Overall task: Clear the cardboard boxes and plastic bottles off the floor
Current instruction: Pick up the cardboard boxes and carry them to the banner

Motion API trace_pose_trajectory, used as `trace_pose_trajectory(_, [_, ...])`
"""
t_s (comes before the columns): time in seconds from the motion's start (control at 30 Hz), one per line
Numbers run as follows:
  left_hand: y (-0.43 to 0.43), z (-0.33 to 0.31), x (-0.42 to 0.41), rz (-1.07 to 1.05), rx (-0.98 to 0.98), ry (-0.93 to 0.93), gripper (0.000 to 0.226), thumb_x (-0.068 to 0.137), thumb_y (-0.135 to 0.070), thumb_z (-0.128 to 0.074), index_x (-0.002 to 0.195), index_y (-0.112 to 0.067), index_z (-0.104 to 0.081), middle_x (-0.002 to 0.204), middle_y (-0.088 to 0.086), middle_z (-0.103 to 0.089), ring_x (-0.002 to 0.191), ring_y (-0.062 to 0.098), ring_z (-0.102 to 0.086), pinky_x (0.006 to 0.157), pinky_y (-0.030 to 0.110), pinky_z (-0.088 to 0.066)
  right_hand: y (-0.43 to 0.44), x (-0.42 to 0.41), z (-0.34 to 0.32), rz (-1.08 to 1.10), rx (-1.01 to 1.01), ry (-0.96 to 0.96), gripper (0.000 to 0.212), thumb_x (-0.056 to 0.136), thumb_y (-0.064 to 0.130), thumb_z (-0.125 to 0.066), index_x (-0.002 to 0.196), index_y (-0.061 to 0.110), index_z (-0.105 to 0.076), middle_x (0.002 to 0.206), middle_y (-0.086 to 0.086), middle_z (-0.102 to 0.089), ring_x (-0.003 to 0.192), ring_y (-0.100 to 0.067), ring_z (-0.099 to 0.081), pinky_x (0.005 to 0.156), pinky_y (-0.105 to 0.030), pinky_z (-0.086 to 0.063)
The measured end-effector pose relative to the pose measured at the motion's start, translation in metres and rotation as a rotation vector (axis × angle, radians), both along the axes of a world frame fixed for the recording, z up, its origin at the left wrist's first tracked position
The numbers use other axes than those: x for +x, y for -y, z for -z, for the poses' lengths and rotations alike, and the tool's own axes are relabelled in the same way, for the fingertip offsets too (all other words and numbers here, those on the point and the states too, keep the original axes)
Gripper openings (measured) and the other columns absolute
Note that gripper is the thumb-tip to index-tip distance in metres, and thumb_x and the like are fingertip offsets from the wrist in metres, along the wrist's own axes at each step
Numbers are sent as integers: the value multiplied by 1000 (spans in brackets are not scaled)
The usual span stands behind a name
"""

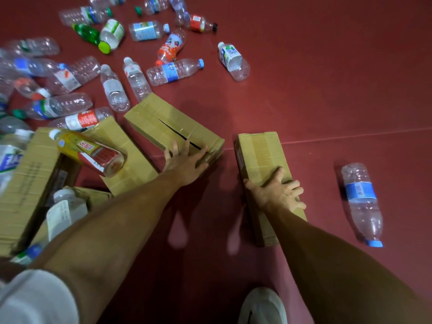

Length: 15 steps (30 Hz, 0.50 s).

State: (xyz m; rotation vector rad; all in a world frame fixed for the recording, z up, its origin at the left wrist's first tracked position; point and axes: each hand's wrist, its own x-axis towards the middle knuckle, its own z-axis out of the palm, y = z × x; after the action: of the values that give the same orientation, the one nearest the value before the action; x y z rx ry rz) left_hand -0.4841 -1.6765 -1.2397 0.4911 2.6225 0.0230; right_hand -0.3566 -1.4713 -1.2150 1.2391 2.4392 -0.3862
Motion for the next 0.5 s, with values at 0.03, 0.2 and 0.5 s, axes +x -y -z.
trace_pose_trajectory(0.03, [3, 0, 3, 19, 0, 7, 60, 100, -65, -25, 154, -53, -1, 167, 9, 11, 149, 42, 18, 119, 62, 7, 1, 0, 0, 4, -1, -1, 109, 67, 92, -50, 146, 27, -14, 131, -20, -33, 124, -38, -32, 101, -66, -31])
trace_pose_trajectory(0.2, [23, -4, 22, 120, -22, 9, 59, 100, -65, -27, 153, -56, -1, 167, 6, 11, 151, 39, 16, 120, 58, 7, 1, -5, -4, 27, -32, -28, 113, 64, 92, -52, 150, 30, -16, 133, -20, -34, 127, -38, -33, 105, -66, -29])
trace_pose_trajectory(0.5, [63, -17, 47, 212, -10, 26, 63, 93, -61, -46, 150, -58, -18, 168, -2, 3, 153, 29, 11, 114, 62, -3, 44, -35, -17, -142, -185, -179, 110, 63, 93, -48, 151, 34, -20, 139, -19, -37, 130, -38, -34, 105, -61, -32])
